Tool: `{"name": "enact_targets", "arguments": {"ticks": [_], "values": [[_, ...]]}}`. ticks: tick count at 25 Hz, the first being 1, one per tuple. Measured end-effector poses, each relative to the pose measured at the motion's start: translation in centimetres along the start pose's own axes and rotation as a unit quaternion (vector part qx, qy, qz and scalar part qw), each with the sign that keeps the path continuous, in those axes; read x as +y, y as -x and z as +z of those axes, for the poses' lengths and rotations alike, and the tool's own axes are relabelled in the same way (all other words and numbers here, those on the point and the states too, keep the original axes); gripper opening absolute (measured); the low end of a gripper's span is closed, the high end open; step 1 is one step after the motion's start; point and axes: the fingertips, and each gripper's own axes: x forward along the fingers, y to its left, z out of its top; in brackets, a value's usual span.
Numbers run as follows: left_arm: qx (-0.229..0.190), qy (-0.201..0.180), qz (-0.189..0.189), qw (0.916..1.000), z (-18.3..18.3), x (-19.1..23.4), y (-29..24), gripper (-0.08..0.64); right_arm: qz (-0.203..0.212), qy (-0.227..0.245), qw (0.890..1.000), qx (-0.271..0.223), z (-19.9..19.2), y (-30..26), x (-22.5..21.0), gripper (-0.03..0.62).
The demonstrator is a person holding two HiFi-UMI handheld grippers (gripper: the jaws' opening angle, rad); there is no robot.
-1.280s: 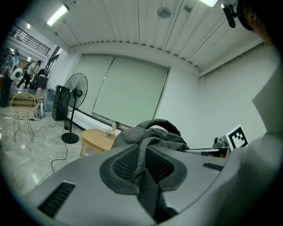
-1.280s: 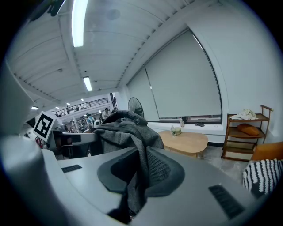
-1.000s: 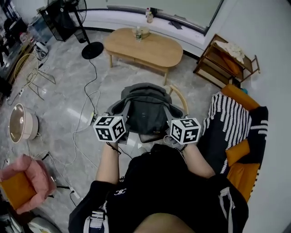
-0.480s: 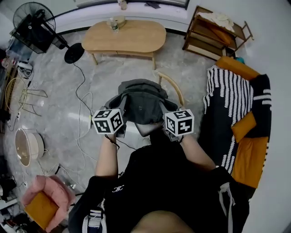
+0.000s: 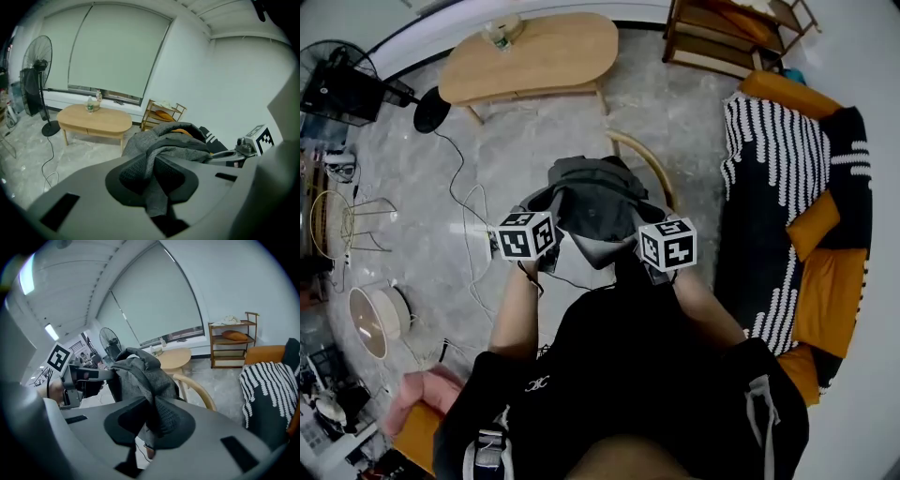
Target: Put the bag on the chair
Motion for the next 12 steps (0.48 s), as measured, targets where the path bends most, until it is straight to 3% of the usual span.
{"name": "enact_targets", "arguments": {"ticks": [7, 12], "values": [[0.067, -0.006, -0.028, 0.9974, -0.8, -0.5, -8.5, 0.060, -0.014, -0.021, 0.999, 0.045, -2.0, -2.7, -5.4, 0.054], [0.092, -0.031, -0.052, 0.9939, 1.9, -1.8, -14.4, 0.061, -0.031, -0.055, 0.997, 0.039, -0.1, -3.9, -10.3, 0.055]]}}
